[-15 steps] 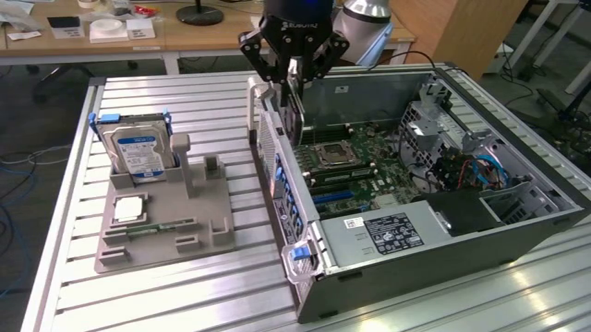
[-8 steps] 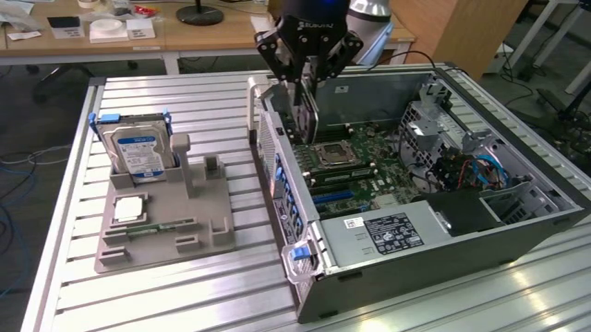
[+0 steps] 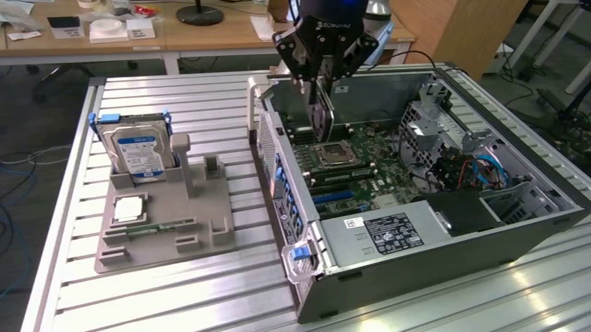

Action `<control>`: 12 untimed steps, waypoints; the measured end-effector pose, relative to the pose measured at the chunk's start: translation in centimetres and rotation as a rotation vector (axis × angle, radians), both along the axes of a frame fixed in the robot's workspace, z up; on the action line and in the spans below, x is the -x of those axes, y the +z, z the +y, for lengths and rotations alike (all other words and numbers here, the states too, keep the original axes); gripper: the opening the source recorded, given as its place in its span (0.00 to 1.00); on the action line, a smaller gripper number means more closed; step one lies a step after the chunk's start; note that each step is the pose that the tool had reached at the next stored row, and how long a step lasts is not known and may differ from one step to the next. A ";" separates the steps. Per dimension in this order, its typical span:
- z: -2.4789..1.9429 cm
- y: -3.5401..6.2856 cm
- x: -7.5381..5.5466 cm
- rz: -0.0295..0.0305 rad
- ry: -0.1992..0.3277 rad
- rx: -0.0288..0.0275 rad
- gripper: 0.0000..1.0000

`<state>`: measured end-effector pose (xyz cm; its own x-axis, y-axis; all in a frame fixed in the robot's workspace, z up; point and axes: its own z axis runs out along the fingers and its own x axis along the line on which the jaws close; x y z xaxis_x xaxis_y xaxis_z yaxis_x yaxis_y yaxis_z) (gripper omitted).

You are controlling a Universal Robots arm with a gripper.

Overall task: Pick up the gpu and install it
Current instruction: 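Pick up the gpu and move the gpu toward the slot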

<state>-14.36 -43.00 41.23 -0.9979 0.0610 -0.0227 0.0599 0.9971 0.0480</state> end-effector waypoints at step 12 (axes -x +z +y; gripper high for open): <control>0.00 0.00 -2.9 0.0001 0.000 0.0001 0.26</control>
<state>-11.51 -43.00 41.23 -0.9979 0.0611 -0.0226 0.0600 0.9971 0.0478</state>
